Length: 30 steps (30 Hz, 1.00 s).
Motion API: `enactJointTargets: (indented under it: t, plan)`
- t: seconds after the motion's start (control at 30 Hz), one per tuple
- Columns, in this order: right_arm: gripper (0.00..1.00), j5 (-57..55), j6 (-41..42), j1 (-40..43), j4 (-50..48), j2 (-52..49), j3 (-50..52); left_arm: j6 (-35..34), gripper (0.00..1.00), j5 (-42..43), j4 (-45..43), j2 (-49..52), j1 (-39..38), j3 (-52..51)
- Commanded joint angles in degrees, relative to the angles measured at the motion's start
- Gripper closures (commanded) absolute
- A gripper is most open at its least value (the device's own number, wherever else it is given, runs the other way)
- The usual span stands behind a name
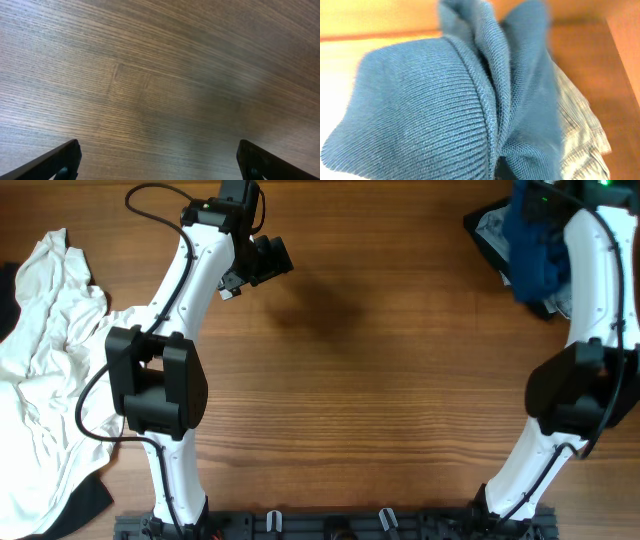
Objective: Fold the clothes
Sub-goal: 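Carry the bundle right and lower it onto the jeans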
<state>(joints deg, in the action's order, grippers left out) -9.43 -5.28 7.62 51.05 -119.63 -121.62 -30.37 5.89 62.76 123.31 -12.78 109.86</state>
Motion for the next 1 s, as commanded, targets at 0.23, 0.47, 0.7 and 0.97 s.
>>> enactJointTargets:
  t: [0.23, 0.47, 0.7, 0.97]
  plan:
    - [0.96, 2.84, 0.55, -2.25, -0.33, 4.55, -6.4, -0.33, 0.0, 0.68, -0.37, -1.36, 0.15, -0.5]
    - [0.96, 11.72, 0.9, 5.92, -2.23, -5.51, -6.4, -0.39, 0.0, 0.7, -0.39, -1.36, 0.15, -0.5]
    - [0.96, 10.93, -0.48, 6.1, -2.01, -10.6, -6.43, -3.13, 0.0, 0.68, -0.44, -1.36, 0.15, -0.5]
    - [0.96, 11.19, 3.26, 9.05, -1.99, -10.54, -6.73, -3.15, 0.0, 0.7, -0.37, -1.36, 0.15, -0.5]
